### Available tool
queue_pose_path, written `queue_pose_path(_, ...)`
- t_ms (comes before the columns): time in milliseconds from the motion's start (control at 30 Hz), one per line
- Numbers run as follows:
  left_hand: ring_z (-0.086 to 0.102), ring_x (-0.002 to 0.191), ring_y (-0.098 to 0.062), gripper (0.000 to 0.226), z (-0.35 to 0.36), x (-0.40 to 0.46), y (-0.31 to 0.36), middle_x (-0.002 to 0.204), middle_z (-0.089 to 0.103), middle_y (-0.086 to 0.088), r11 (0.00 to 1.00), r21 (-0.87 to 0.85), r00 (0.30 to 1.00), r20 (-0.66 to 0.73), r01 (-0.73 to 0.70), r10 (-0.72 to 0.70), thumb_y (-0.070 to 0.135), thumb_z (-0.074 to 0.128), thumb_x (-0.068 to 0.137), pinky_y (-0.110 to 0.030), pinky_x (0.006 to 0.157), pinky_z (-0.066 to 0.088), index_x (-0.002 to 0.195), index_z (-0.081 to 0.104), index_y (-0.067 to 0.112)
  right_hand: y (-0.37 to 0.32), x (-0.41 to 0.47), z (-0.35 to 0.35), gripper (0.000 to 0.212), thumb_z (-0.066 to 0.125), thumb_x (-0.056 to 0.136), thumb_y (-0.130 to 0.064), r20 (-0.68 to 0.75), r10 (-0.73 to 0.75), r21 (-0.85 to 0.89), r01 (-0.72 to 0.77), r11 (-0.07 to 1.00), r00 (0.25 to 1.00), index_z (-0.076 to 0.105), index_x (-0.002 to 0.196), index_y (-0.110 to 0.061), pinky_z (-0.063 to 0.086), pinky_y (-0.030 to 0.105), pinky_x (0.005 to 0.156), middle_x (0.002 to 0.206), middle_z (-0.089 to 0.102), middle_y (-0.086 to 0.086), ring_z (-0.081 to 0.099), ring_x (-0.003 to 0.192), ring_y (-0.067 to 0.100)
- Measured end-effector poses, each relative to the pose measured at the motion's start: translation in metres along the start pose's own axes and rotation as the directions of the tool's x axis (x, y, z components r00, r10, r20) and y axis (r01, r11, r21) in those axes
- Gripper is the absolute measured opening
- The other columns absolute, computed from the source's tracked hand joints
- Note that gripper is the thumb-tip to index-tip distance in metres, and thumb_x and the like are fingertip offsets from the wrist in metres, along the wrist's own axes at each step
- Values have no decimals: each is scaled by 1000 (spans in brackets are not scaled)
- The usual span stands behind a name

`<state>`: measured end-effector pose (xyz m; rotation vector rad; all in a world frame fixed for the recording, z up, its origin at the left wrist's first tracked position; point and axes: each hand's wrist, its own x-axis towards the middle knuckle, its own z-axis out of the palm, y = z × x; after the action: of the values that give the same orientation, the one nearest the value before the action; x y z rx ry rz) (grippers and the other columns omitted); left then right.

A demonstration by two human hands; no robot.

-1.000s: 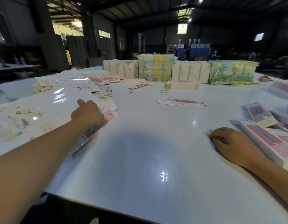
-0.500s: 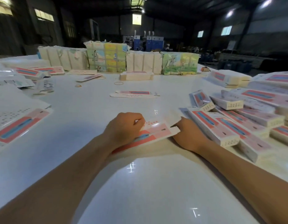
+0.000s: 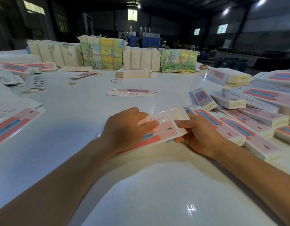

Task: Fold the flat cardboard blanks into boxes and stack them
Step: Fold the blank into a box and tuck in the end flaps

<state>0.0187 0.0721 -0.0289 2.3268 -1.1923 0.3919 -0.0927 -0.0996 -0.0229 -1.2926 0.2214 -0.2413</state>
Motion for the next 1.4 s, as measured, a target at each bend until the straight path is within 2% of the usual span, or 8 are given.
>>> queue_pose_path(167,45,103,-8,107,4,-3,8,132,46,9,961,241,985,137,-136,105,87,42,60,-25,73,31,145,20,26,-2,2,-7,28,41,93,6,-36,18,75,-15,997,999,56,112,-7,58,34,54,91,74,9,72,77,25)
queue_pose_path(300,47,82,-7,88,2,-6,12,112,57,9,955,262,989,-20,-139,149,77,45,64,-14,51,27,134,36,26,-3,1,-9,29,43,93,5,2,-27,53,27,998,1000,56,117,-7,58,33,54,90,75,7,72,74,23)
queue_pose_path(367,54,80,-11,73,-1,-6,15,105,60,10,968,231,990,-70,-101,120,74,52,67,-17,51,26,123,46,28,0,0,-7,36,50,92,4,-82,-199,-190,180,965,977,52,125,-9,57,29,51,89,73,5,69,65,20)
queue_pose_path(467,55,78,-13,60,-2,-5,18,107,62,11,976,213,998,-38,-45,55,68,59,70,-19,53,28,117,49,32,4,-2,-10,47,54,94,-8,-79,-550,-724,331,605,832,45,135,-28,57,35,74,117,56,-1,63,92,17)
queue_pose_path(600,43,70,-9,57,-6,-1,22,104,62,12,981,192,999,-9,33,-32,70,58,71,-17,49,21,113,46,34,6,-5,-10,38,45,98,-16,50,-686,-771,464,435,726,42,132,-33,52,24,85,134,36,-5,48,117,15)
queue_pose_path(900,56,79,-18,55,-15,0,20,99,58,7,995,58,996,33,86,-88,70,56,72,-28,59,45,104,33,33,7,-4,1,25,67,86,-17,-199,-762,-754,400,521,616,53,105,-25,43,6,66,97,49,-10,51,75,-7)
queue_pose_path(1233,52,72,-10,46,-6,5,18,85,53,10,988,61,988,67,139,-143,73,53,72,-27,57,41,89,42,31,11,-8,7,26,60,91,-12,-231,-559,-623,319,714,797,63,115,-19,56,23,72,90,71,-6,67,84,9)
queue_pose_path(1400,51,68,-6,49,-5,3,17,80,50,17,989,60,985,101,133,-138,77,46,63,-24,55,43,88,41,35,13,-9,8,33,62,86,-2,-185,-511,-610,310,730,839,62,117,-15,50,12,63,72,68,-10,63,70,-3)
